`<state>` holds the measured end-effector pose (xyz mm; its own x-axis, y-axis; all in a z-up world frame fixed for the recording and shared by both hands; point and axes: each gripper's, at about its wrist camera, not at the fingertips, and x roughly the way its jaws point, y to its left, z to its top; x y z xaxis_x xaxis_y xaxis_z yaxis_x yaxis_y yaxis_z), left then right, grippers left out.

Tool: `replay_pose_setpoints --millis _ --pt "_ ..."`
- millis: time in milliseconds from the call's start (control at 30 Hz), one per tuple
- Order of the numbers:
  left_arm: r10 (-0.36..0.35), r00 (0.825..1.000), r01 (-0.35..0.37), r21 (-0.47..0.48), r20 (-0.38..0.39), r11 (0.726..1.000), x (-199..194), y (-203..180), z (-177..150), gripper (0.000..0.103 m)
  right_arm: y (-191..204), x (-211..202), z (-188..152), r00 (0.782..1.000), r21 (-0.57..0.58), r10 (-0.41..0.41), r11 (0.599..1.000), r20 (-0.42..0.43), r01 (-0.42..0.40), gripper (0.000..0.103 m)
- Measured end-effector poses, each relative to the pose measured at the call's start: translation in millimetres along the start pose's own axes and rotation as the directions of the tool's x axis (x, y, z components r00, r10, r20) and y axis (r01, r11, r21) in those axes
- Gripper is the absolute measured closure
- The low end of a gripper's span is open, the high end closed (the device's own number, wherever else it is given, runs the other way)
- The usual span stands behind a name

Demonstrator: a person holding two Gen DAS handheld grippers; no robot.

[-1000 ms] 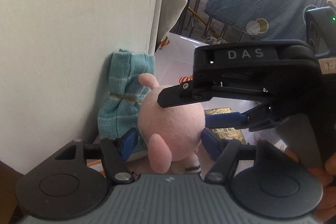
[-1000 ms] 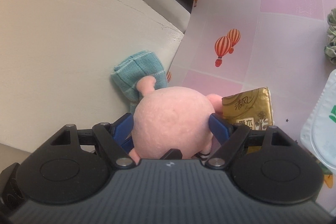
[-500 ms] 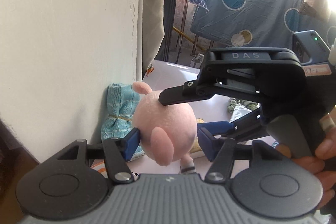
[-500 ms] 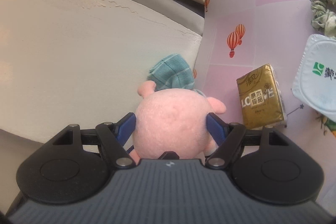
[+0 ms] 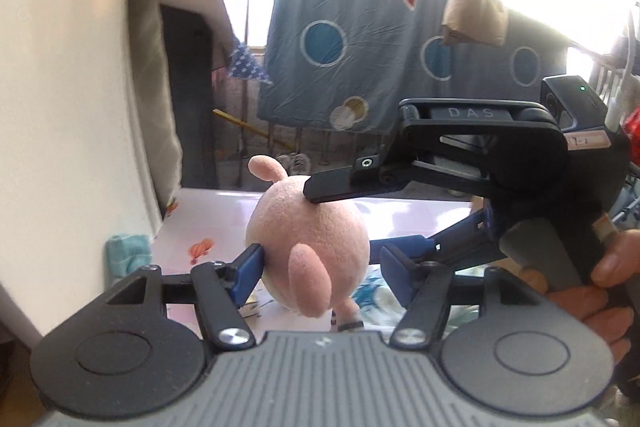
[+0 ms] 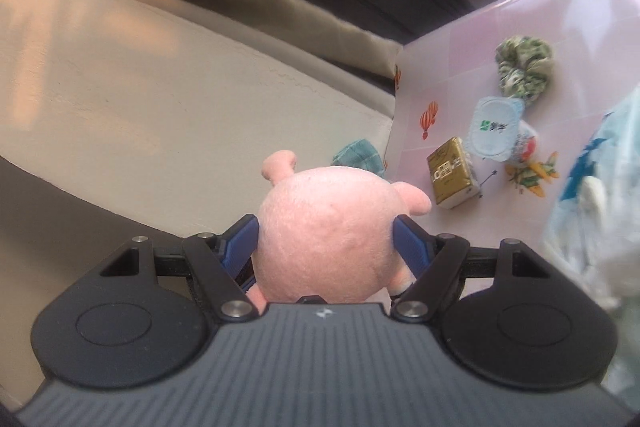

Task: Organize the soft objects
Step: 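Carry the plush pig with the right gripper over the cardboard box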

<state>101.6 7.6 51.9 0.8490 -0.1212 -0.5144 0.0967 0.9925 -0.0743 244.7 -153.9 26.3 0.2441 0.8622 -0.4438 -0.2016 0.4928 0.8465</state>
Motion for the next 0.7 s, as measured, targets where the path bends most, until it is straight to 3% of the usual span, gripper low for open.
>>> replay_pose_setpoints --millis 200,367,533,700 --pt "-0.187 0.982 0.185 0.117 0.005 0.976 0 -87 9 0.037 -28 -132 -18 0.983 0.052 -0.044 0.998 0.179 0.035 0.029" --pt "-0.308 0.949 0.316 0.153 -0.069 0.936 24 -152 12 0.037 -69 -220 -37 0.95 0.126 -0.107 0.989 0.294 0.072 0.028" --pt "-0.331 0.926 0.36 0.16 -0.181 0.919 63 -203 7 0.038 -127 -264 -51 0.929 0.247 -0.164 0.965 0.331 0.082 0.028" --pt "-0.303 0.91 0.359 0.172 -0.285 0.917 100 -234 -6 0.038 -196 -268 -53 0.941 0.403 -0.161 0.915 0.296 0.03 0.027"
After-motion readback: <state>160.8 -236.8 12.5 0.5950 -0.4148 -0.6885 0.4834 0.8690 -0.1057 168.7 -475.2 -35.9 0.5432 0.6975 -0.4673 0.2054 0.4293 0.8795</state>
